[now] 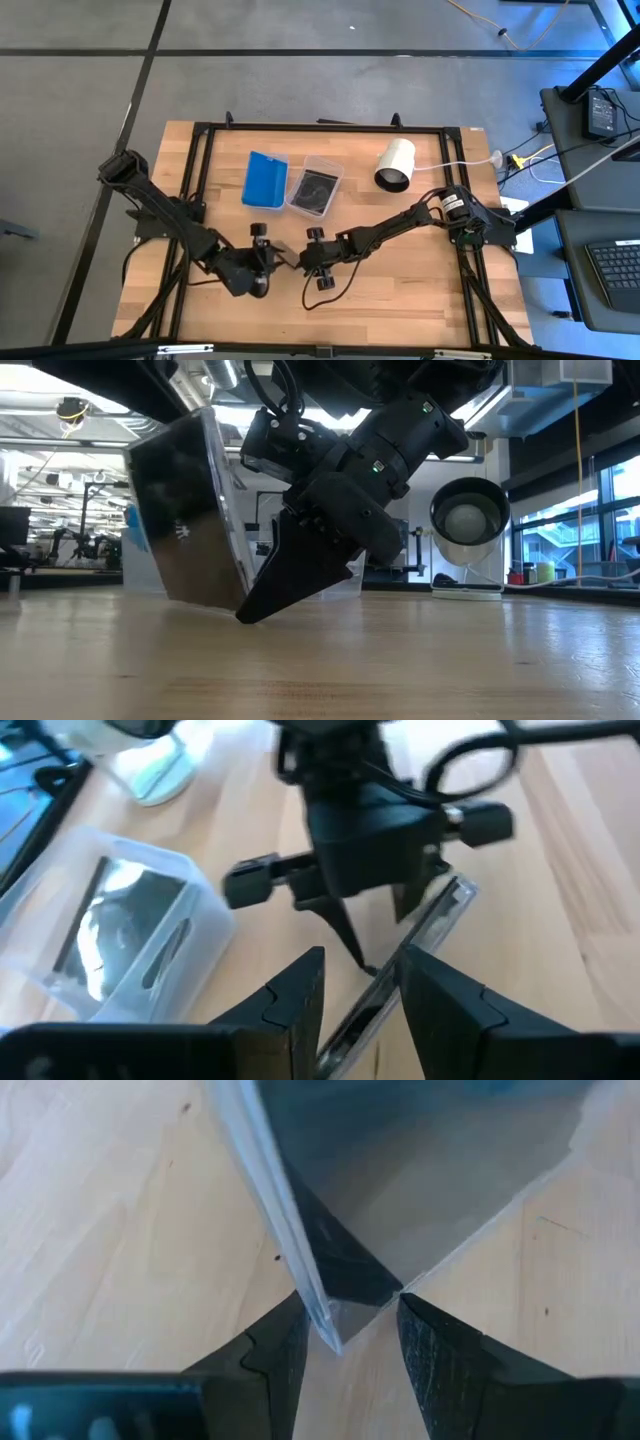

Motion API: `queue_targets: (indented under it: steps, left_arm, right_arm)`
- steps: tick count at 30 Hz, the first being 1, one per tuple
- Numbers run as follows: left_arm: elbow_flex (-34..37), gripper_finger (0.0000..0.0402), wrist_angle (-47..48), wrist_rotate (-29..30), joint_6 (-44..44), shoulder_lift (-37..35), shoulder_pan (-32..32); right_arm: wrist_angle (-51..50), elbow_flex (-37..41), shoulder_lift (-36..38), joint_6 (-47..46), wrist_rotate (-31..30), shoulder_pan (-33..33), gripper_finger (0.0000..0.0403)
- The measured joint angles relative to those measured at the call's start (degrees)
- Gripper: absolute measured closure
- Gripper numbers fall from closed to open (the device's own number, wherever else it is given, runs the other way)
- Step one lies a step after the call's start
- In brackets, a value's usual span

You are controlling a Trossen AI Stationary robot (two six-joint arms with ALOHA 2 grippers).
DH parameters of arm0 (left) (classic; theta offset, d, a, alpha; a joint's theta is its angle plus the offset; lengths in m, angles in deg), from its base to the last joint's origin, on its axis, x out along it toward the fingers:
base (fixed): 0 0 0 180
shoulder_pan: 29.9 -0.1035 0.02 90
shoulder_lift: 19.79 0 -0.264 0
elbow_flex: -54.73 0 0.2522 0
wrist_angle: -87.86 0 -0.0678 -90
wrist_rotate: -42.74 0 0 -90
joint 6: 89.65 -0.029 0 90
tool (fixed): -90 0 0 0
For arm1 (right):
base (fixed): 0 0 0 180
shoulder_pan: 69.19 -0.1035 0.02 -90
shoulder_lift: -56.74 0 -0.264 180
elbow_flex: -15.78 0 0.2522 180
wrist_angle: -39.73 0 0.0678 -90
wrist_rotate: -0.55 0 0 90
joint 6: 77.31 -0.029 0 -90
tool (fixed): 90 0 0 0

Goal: Pick & place jewel cases by type
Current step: Put the black cd case into the right transparent bin

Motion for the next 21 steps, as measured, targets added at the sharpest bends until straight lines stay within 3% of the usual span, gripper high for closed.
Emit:
queue_targets:
  steps: [4, 9, 21]
  left_arm:
    - [0.0, 0.0276, 0.1, -1.6, -2.6, 0.0, -0.1]
    - [0.0, 0.0276, -0.5, 1.1, -5.7, 0.0, -1.5]
    - [0.1, 0.0277, -2.0, -0.1, -5.4, 0.1, -2.4]
  right_arm:
    - [0.0, 0.0, 0.0, 0.0, -0.2, 0.0, 0.0244]
    - [0.2, 0.0, 0.2, -0.8, -2.1, -0.1, 0.0244]
    - [-0.1, 0.2, 0.7, -8.7, -7.3, -0.7, 0.0244]
